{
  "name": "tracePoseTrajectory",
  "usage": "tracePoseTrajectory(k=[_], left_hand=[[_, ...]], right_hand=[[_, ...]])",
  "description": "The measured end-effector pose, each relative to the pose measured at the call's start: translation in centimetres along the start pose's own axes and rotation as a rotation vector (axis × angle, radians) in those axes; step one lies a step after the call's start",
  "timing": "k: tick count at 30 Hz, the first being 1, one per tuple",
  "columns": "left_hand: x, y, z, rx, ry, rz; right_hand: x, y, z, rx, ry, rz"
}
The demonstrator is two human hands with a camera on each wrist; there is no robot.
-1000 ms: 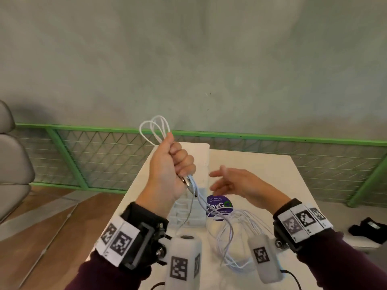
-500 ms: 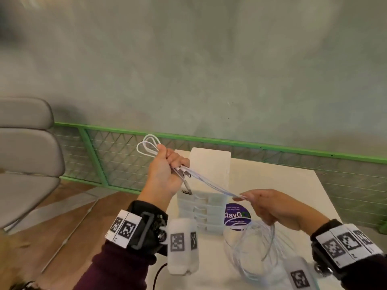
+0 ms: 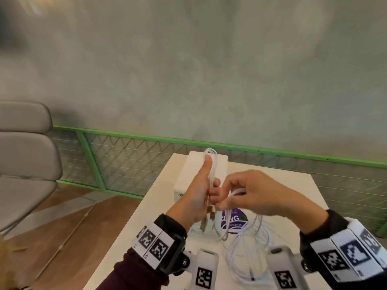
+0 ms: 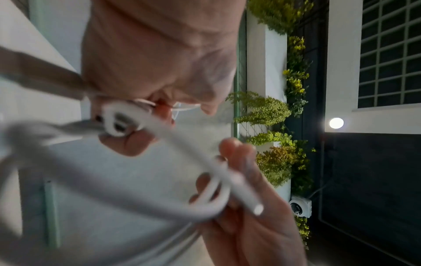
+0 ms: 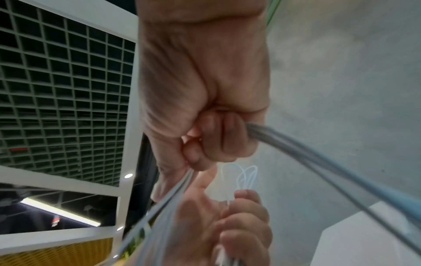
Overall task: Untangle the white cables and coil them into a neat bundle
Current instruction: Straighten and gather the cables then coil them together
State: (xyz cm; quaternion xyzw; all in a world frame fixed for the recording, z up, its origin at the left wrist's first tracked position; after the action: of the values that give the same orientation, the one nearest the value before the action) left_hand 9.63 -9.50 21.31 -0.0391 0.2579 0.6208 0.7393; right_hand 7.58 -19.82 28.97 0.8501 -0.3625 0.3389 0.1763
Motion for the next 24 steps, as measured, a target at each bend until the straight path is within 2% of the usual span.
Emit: tracePoseTrajectory(k=[3,7,12,15,17,20,24], left_hand=[[-0.9,0.1,-0.7,0.005,-0.029,-0.136],[-1.9,0.7,-1.6,-0.001,-0.183,-0.26],[-2.4,1.0,-1.9,-0.034,-0.324,-0.215],[-2.1,1.5,-1.7,0.025,-0.331,-0.176],[-2.0,1.8,-1.6,0.04,-0.294,-0.171],[-2.4,1.7,-1.6,0.063,-0.081,-0.23],[-3.0,1.6,-1.9,0.113,0.141,-0.363]], right_hand=[[1.6,-0.6,1.1,-0.017,-0.121,0.194],[2.5,-1.4,1.9,-0.019,-0.123,0.37],[1.6,-2.4,1.8,-0.01,-0.145,0.362],[1.8,-2.6,2.2,-0.026,-0.195,0.353],[2.5,-2.5,2.6,-0.049,-0.217,0.378],[3.3,-2.4,3.0,-0.08,-0.159,0.417],[3.4,-2.3,2.5,-0.095,-0.05,0.434]])
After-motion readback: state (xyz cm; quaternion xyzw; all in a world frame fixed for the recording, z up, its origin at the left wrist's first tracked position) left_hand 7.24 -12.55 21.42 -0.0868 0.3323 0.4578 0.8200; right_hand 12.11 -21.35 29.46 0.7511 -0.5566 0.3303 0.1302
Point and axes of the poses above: each hand's wrist, its own y-axis away from the middle knuckle, its own x-axis out of the back of the hand, z = x × y, the point moved 5 cm from there along -y, towards the middle knuckle, and after that the axes turned 4 degrees about -z, right-handed, at the moved point
